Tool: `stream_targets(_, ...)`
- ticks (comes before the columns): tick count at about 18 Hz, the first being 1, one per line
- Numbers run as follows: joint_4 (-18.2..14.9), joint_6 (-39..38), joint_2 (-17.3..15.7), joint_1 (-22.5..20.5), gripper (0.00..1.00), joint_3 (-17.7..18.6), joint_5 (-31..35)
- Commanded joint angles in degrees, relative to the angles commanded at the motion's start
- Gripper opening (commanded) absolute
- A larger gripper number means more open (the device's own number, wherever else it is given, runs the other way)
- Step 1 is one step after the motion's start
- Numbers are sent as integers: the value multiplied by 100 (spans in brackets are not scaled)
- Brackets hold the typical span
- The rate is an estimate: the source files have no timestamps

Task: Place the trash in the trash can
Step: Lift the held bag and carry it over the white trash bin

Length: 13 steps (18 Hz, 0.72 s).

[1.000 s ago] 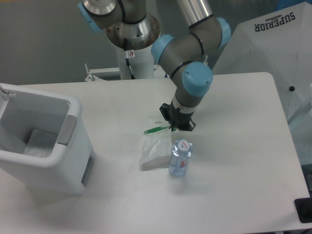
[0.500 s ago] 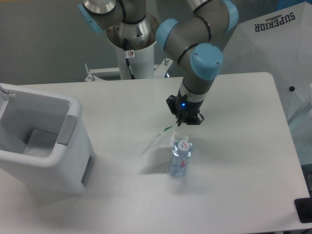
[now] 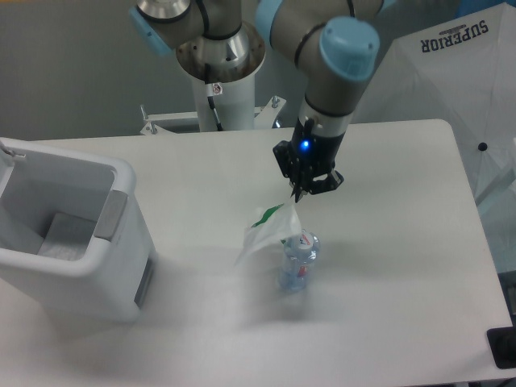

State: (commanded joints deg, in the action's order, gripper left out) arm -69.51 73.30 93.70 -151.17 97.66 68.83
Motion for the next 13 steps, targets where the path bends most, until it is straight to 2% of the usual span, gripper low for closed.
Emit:
stream_targets(2,-176,-9,-105,-9,0,-115,-141)
stream_targets(5,-177,-79,-264,-9,0,-115,-536)
stream_targets(8,-133,-544,-378,17,0,-176,-844)
stream_targets(13,-124,-834,-659,70,0,-309,-1371)
